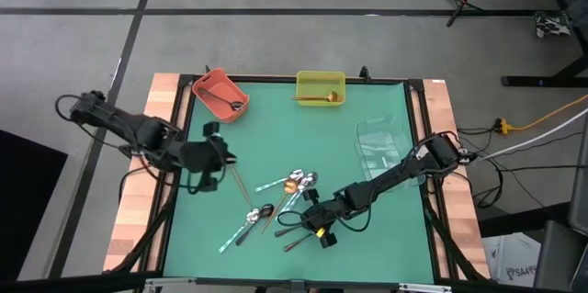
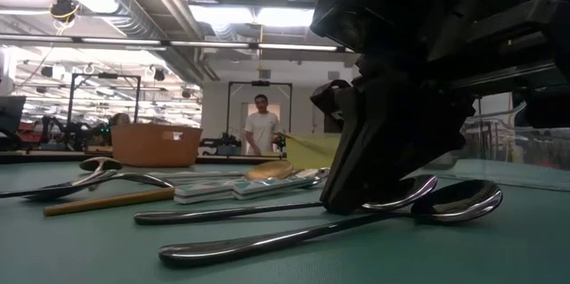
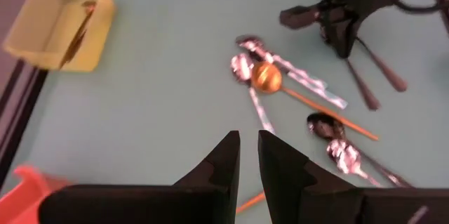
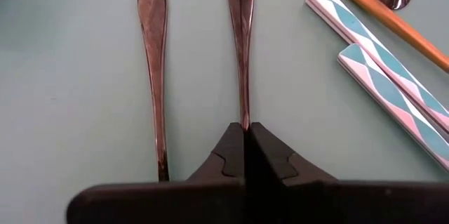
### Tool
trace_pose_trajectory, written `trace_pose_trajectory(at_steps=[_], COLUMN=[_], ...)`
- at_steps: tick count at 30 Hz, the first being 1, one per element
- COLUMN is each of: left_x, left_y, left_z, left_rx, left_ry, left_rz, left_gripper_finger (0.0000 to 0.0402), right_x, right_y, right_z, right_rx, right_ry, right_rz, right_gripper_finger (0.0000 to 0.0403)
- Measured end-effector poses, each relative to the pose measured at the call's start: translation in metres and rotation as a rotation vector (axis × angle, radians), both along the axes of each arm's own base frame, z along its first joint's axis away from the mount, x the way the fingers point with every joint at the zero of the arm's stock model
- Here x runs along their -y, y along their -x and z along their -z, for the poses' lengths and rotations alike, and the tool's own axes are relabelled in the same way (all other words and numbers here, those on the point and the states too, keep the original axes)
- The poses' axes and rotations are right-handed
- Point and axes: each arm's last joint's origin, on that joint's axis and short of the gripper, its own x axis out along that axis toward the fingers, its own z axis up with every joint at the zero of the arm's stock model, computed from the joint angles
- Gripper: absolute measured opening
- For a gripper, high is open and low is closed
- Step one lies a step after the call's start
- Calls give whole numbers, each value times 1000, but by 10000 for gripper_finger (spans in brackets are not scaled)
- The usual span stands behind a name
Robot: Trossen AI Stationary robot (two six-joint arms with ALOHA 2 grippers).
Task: Sort silverware by color (type)
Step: Put the black spoon into the orange bin
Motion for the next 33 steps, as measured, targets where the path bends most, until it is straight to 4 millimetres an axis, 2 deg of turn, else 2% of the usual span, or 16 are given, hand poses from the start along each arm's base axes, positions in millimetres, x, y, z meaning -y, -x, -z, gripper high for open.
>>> trace_pose_trajectory(at_steps=[5, 11, 16, 21, 26, 33], left_x=[3, 5, 11, 15, 17, 18], left_y=[23, 40, 37, 31, 28, 27], left_z=[5, 44, 74, 94, 107, 115], left_rx=[56, 85, 118, 170, 222, 255], left_ry=[2, 97, 139, 179, 214, 239], left_rz=[-38, -93, -93, -87, -84, -86], left_gripper_finger=[47, 47, 47, 47, 47, 47], right_x=[0, 0, 2, 3, 6, 16], right_y=[0, 0, 1, 2, 3, 5], right_z=[0, -3, -12, -24, -43, -72], right_rx=[1, 8, 48, 82, 151, 272], right_ry=[0, 4, 42, 39, 83, 221], right_rz=[0, 2, 2, -1, 20, 73], right_gripper_finger=[0, 0, 0, 0, 0, 0])
